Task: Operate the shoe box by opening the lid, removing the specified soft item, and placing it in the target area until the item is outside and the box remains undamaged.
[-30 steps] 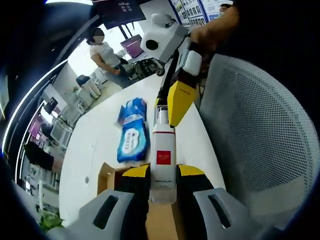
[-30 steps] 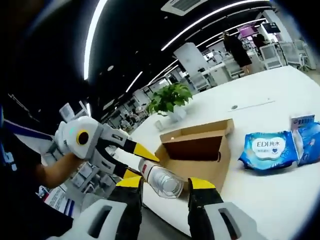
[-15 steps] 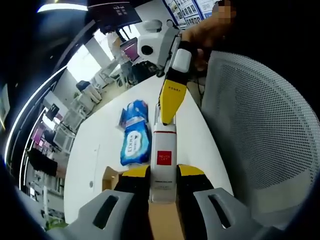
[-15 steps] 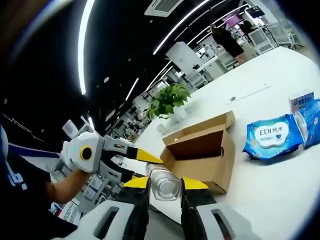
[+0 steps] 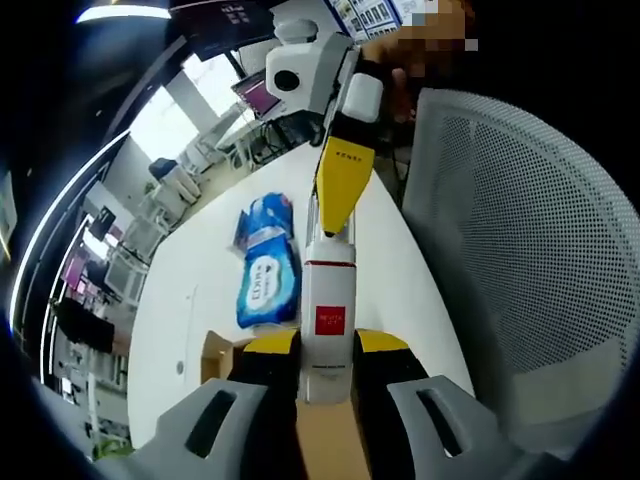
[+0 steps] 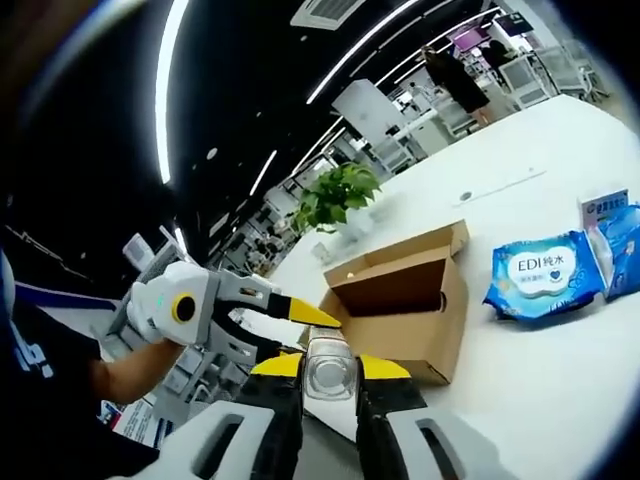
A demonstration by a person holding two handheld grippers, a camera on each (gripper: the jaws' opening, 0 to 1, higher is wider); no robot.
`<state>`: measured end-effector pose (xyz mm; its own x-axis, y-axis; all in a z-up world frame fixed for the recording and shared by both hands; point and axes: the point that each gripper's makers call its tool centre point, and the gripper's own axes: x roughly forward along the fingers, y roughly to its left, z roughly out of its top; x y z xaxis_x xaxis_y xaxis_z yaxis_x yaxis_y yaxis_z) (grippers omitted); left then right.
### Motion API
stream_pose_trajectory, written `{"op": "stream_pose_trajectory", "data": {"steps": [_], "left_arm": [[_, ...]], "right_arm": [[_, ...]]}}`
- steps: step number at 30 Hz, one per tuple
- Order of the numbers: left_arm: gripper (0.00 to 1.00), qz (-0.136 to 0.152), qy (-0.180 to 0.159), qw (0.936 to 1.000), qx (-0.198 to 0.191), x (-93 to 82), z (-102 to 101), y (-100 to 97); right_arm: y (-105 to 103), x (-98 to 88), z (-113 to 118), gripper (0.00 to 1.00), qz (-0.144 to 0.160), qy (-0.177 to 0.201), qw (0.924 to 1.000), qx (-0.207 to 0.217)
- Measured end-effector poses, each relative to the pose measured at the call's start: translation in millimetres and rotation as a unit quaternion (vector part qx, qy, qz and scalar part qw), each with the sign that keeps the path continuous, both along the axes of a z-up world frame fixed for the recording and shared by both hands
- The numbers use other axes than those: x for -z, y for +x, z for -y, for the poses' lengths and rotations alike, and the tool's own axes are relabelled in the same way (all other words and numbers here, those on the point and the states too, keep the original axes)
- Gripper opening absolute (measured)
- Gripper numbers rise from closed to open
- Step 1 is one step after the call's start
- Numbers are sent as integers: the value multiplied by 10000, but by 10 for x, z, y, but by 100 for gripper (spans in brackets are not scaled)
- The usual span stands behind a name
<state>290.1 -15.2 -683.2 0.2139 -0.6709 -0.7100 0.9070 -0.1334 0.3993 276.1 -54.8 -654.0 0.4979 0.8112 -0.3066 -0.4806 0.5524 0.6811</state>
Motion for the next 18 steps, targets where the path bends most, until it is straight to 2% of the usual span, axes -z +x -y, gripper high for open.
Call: {"op": "stream_pose_trajectory", "data": {"steps": [8, 18], "left_arm": [[20, 68, -41, 9999, 138, -1, 33, 14], [21, -199, -170, 9997, -1, 28, 78, 6]], "right_arm": [[1, 6, 39, 14, -143, 105, 9998, 109], [21, 9, 79, 14, -172, 146, 9995, 206]]}}
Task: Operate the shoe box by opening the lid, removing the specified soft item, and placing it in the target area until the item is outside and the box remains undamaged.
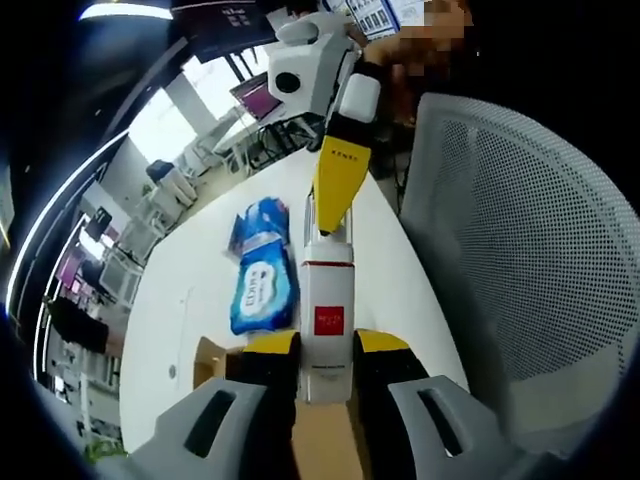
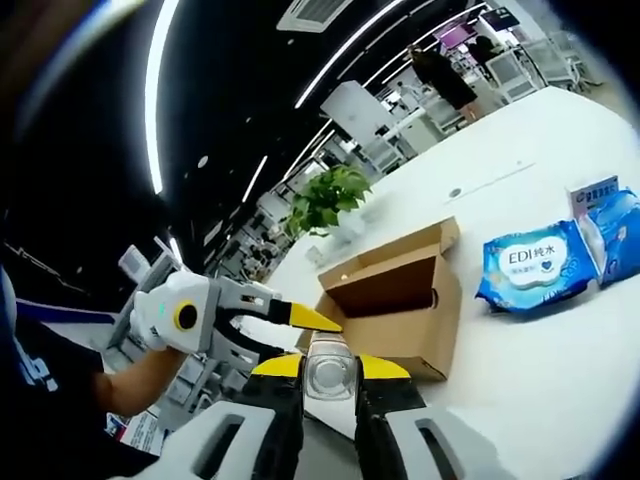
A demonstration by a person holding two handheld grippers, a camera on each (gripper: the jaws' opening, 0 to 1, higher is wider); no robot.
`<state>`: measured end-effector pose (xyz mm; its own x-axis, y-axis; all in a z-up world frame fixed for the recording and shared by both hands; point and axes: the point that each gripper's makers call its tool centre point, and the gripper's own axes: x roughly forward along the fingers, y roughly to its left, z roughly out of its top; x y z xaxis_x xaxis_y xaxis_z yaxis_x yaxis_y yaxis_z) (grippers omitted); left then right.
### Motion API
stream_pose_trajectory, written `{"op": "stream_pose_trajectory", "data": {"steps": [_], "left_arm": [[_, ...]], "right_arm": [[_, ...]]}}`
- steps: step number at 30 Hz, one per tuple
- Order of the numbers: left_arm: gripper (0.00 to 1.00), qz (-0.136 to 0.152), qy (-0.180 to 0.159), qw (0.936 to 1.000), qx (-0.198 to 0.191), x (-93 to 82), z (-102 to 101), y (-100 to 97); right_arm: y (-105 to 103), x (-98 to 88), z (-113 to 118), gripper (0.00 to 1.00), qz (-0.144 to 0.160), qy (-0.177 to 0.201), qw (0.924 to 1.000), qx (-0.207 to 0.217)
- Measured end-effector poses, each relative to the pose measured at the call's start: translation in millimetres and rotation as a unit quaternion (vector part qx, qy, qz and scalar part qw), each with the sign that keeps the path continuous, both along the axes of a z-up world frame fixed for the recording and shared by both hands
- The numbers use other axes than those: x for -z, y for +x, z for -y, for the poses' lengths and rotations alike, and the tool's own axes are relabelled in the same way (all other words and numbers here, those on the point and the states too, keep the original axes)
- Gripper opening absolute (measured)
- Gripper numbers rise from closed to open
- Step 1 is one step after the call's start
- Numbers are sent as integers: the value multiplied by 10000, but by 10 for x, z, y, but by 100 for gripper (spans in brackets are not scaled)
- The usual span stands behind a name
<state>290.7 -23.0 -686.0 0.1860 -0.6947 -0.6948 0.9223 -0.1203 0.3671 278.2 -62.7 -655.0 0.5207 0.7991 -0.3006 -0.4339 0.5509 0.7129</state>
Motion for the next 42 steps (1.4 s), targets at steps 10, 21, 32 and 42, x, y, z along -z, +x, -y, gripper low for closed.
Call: {"op": "stream_pose_trajectory", "data": {"steps": [10, 21, 32, 42], "left_arm": [[35, -89, -220, 9988, -419, -32, -34, 88], [47, -596, -847, 9881, -1134, -128, -110, 150], [57, -1005, -1414, 9673, -1852, -201, -275, 164], [66, -1113, -1625, 9511, -2381, -209, -520, 129]], "right_arm": [[48, -29, 14, 14, 121, -67, 9999, 8], [96, -73, 62, 14, 396, -373, 9985, -65], [189, -142, 187, 14, 725, -732, 9945, -209], [258, -181, 306, 14, 1030, -1224, 9861, -442]]}}
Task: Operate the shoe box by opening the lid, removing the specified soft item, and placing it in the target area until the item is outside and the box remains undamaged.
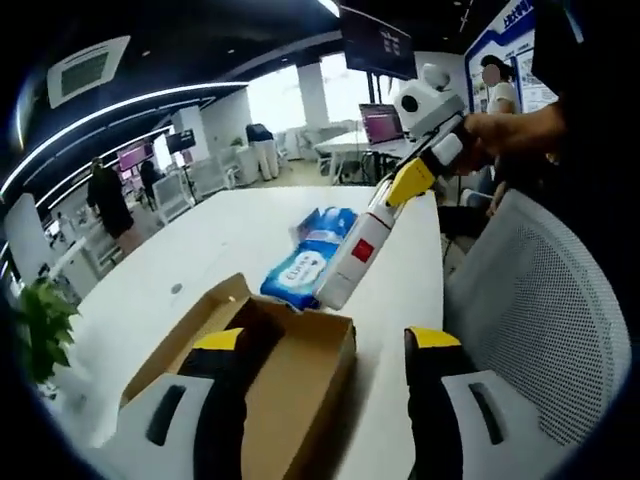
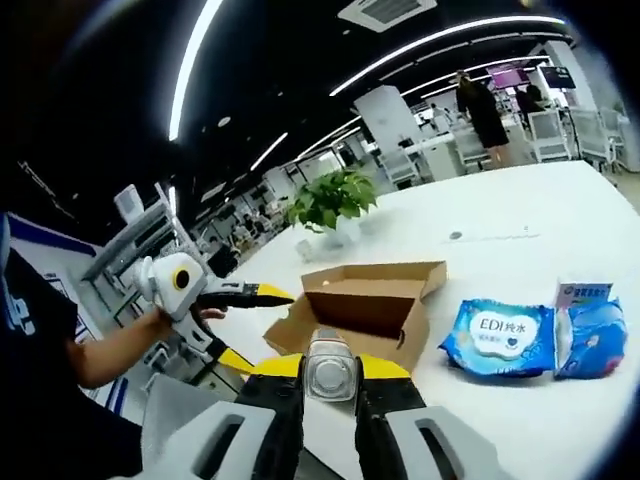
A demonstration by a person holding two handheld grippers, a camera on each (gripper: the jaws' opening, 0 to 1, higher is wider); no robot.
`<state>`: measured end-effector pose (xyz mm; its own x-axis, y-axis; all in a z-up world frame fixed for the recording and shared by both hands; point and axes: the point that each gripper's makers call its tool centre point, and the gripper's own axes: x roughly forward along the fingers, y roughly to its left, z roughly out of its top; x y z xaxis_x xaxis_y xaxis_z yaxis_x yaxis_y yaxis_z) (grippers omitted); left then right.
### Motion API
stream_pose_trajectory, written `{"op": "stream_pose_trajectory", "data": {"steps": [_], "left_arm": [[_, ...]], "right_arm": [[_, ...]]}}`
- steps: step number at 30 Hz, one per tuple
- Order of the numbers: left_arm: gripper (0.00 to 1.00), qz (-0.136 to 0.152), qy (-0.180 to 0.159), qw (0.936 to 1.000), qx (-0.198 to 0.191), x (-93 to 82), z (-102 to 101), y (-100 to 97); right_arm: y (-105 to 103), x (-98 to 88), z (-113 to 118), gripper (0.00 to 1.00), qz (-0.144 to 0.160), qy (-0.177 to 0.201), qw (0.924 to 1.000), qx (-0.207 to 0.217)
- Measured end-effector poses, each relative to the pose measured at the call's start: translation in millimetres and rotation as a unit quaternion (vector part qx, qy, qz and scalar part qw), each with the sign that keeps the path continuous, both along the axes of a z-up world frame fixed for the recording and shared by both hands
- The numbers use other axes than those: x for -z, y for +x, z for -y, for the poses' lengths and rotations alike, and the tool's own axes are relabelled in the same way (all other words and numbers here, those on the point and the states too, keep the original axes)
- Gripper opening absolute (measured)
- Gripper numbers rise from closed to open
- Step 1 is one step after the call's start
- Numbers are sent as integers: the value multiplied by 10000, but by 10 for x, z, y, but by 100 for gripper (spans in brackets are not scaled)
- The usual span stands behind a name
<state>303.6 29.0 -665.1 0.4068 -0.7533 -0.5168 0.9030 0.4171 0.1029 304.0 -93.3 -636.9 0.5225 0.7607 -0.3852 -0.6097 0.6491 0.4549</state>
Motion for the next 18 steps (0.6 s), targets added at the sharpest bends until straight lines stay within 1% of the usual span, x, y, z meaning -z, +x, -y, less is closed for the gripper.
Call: {"op": "stream_pose_trajectory", "data": {"steps": [3, 6, 8, 12, 14, 18], "left_arm": [[67, -27, -87, 9999, -131, -21, -53, -8], [72, -54, -216, 9993, -306, -55, -105, -2], [76, -79, -314, 9984, -457, -78, -142, 10], [81, -132, -473, 9964, -688, -95, -202, 18], [84, -181, -508, 9951, -830, -86, -233, 22], [92, -138, -580, 9929, -1028, -105, -296, 28]], "right_arm": [[41, -22, 45, 14, 125, -201, 9997, -84], [78, -47, 77, 14, 208, -335, 9991, -174], [121, -68, 118, 14, 378, -579, 9971, -313], [183, -122, 139, 14, 541, -770, 9944, -479], [228, -132, 167, 14, 719, -1037, 9900, -637], [307, -200, 181, 14, 852, -1194, 9864, -747]]}}
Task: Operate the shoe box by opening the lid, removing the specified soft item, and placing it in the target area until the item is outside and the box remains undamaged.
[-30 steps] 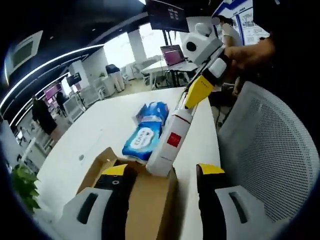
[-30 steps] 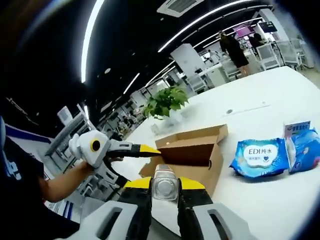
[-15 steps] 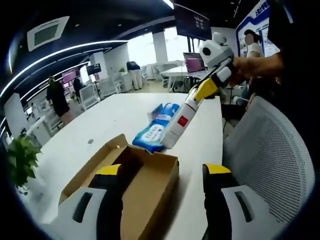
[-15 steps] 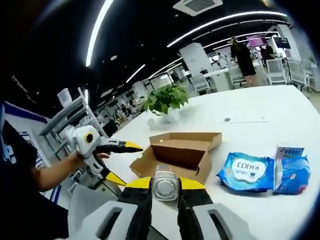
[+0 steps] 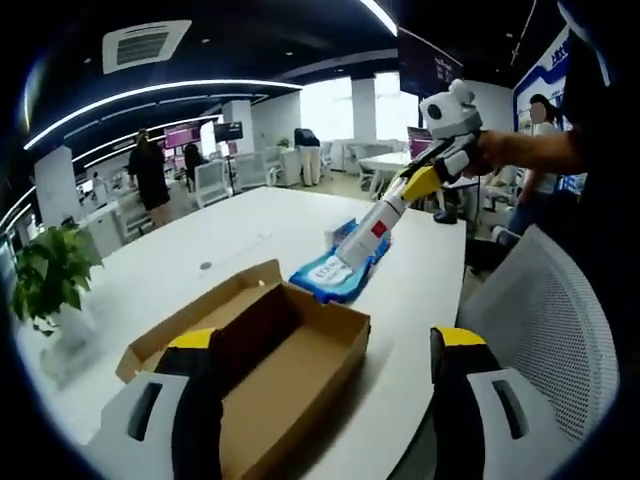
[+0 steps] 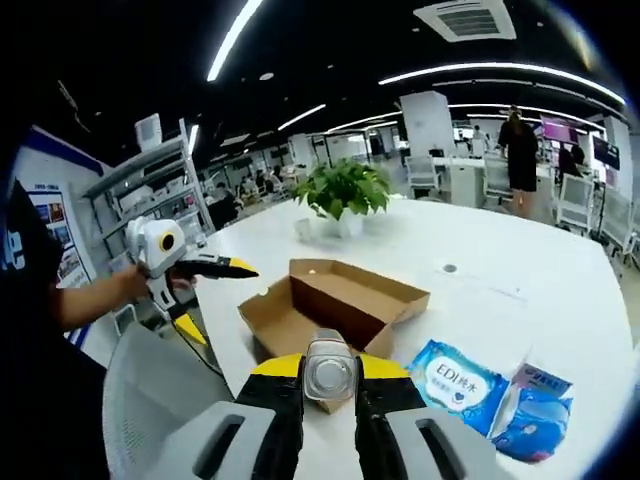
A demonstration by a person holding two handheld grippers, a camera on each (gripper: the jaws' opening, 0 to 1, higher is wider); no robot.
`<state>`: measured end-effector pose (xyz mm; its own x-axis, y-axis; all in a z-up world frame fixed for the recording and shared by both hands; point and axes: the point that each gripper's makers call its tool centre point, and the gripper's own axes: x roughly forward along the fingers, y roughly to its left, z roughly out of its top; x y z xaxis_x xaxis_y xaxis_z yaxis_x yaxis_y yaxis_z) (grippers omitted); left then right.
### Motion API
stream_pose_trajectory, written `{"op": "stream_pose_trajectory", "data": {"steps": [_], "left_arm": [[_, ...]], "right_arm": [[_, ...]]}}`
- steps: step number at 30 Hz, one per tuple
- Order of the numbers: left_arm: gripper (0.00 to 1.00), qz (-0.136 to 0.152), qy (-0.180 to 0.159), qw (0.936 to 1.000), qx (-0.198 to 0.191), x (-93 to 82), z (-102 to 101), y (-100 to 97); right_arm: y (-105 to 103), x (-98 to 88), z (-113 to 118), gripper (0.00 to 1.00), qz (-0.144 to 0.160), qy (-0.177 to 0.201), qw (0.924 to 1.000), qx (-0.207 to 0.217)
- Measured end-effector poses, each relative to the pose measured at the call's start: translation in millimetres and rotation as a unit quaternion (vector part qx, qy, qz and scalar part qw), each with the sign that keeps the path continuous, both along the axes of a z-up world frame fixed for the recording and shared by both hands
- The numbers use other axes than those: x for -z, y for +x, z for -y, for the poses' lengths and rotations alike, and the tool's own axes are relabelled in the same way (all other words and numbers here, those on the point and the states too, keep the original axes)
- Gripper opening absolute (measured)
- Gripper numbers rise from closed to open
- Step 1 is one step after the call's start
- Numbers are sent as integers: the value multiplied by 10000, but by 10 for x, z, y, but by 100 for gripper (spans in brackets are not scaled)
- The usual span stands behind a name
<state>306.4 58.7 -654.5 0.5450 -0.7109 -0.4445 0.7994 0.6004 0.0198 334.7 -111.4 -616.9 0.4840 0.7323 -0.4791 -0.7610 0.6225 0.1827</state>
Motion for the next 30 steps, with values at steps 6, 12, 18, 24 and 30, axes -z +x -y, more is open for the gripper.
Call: {"op": "stream_pose_trajectory", "data": {"steps": [6, 12, 18, 24, 30], "left_arm": [[100, 26, -62, 9996, -258, -23, -115, -2], [100, -27, -25, 9992, -388, 3, -213, -63], [100, -39, -25, 9988, -490, 2, -290, -124], [100, -28, -29, 9982, -598, 7, -357, -164], [100, -41, -28, 9977, -679, 26, -416, -214]], "right_arm": [[112, -41, 51, 14, 158, -275, 9994, -142], [193, -68, 103, 14, 308, -586, 9972, -357], [297, -82, 140, 14, 507, -998, 9920, -590], [431, -79, 187, 14, 655, -1349, 9860, -723], [537, -82, 209, 14, 835, -1688, 9778, -923]]}}
